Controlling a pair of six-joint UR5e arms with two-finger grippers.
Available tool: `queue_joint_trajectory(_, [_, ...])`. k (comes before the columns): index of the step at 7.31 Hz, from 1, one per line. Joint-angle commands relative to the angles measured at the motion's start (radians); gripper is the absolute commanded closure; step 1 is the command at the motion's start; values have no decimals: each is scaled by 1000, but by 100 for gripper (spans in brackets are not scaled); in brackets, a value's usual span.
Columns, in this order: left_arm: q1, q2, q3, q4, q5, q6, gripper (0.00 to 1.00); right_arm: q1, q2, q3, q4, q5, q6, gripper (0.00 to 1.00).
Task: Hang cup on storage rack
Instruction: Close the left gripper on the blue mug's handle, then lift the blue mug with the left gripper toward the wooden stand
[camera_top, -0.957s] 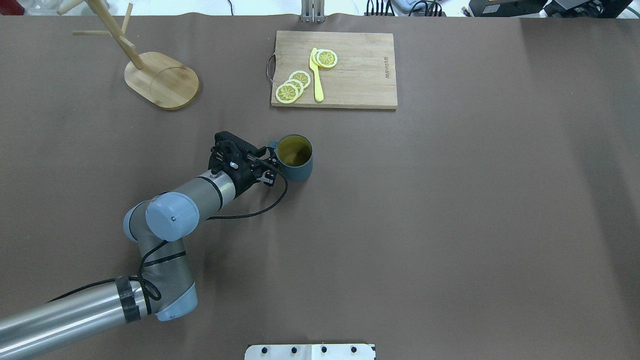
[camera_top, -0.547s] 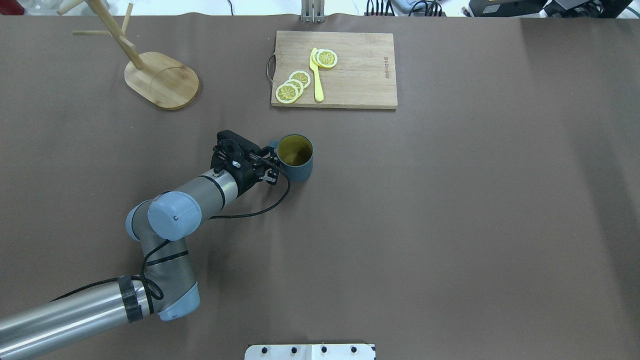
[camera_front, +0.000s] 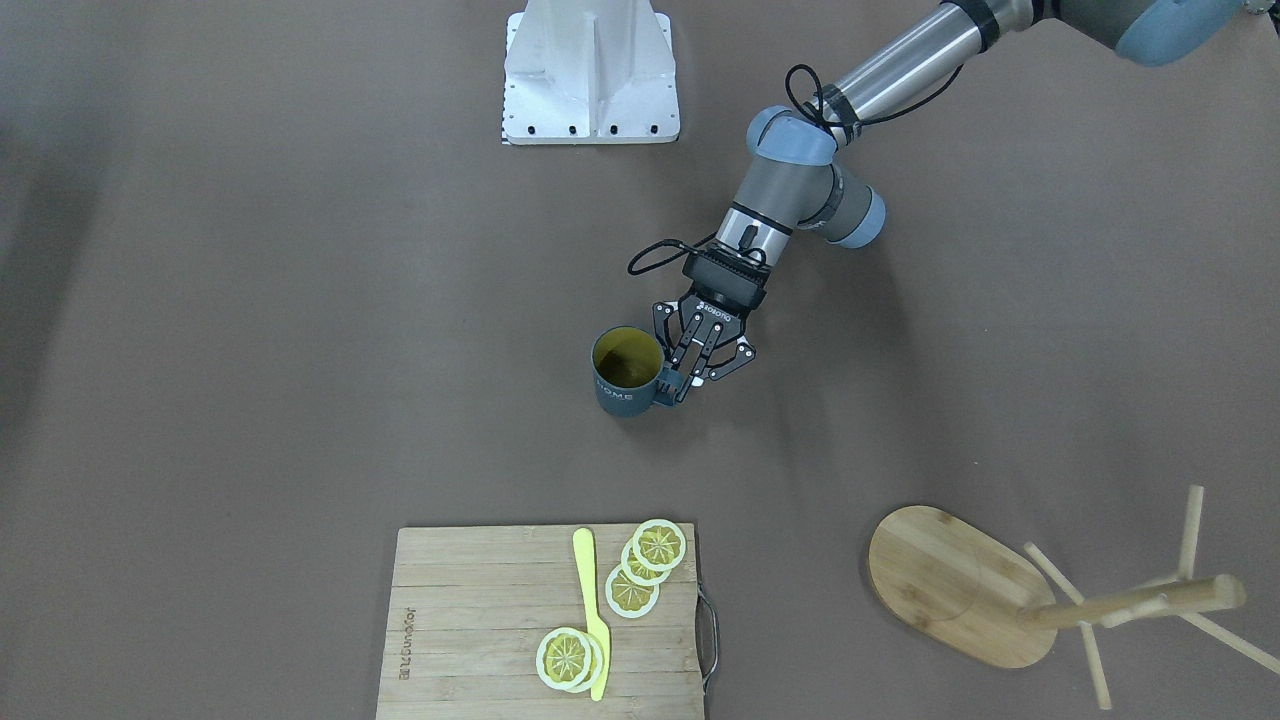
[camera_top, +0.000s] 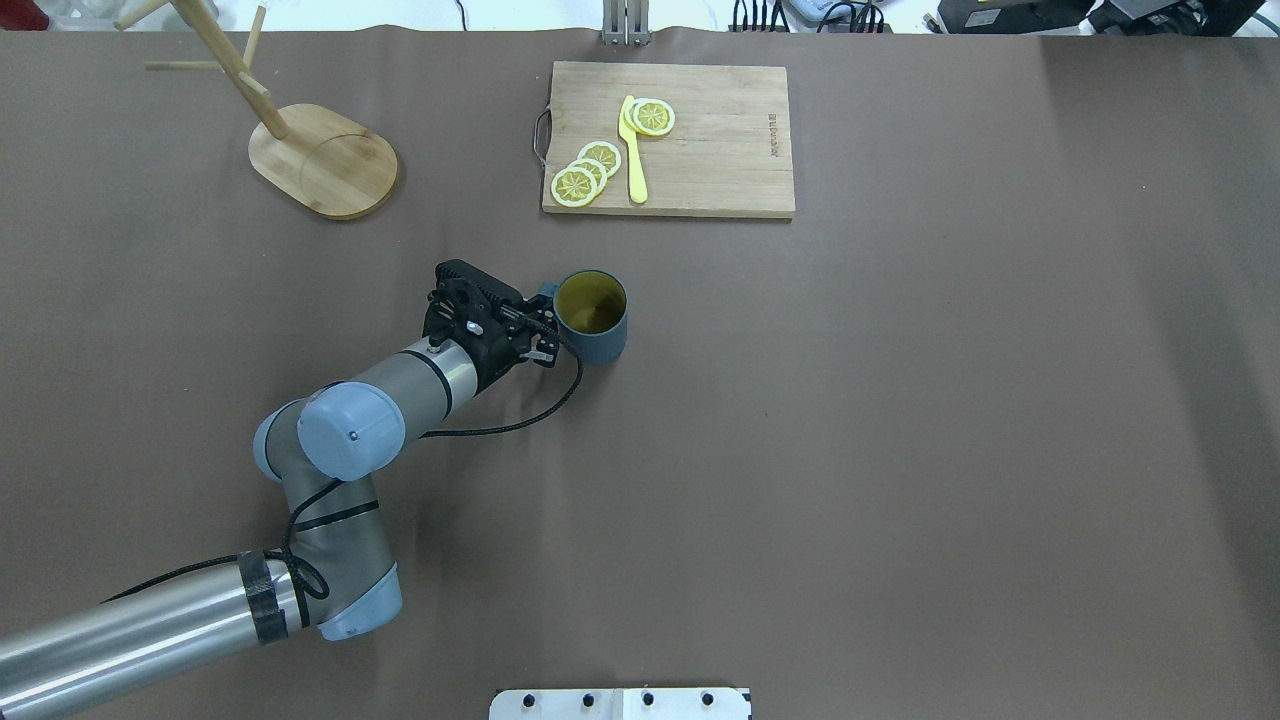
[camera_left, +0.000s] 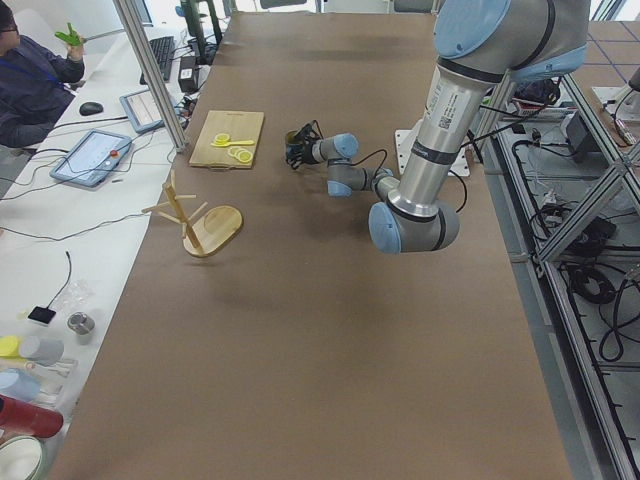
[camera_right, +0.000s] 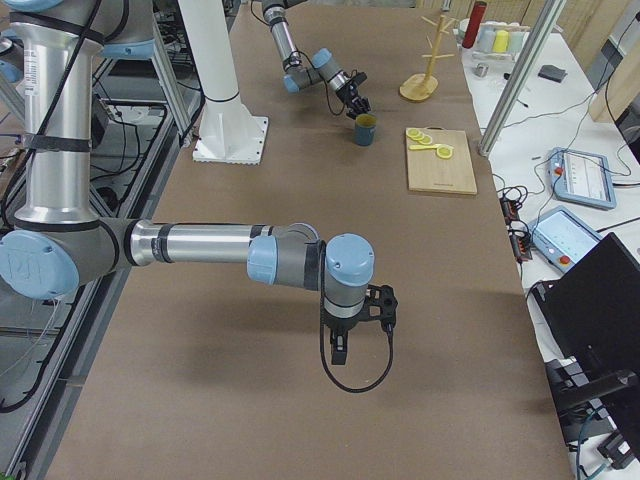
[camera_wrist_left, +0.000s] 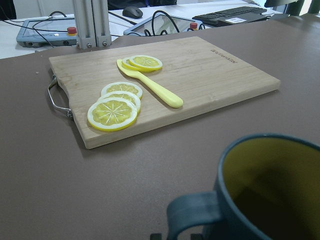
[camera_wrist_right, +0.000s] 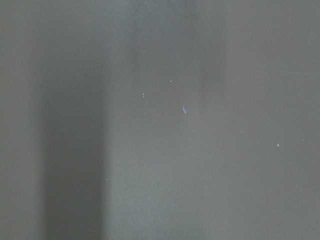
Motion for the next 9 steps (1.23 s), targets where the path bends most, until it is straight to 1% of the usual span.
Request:
queue_joint_trajectory(1, [-3,-1,-7,0,-3,-4,100,1,3,-1,0,0,2,0])
queue_joint_trajectory(2, [-11,-15,-11,-3,-19,-10,100,1,3,-2,0,0,2,0])
queue_joint_trajectory(3, [-34,-17,-11,-18,-56,-21,100,1,3,-2,0,0,1,0])
queue_joint_trajectory(4, [-41,-18,-11,-29,-66,-103,100,1,0,-2,0,1,1,0])
queue_joint_trajectory(8, [-48,-60,-13,-47,-66,-589,100,1,0,-3,0,0,1,0])
queue_joint_trajectory(9, [-60,-63,-18,-86,-64,-813,100,1,0,-5,0,-2,1,0])
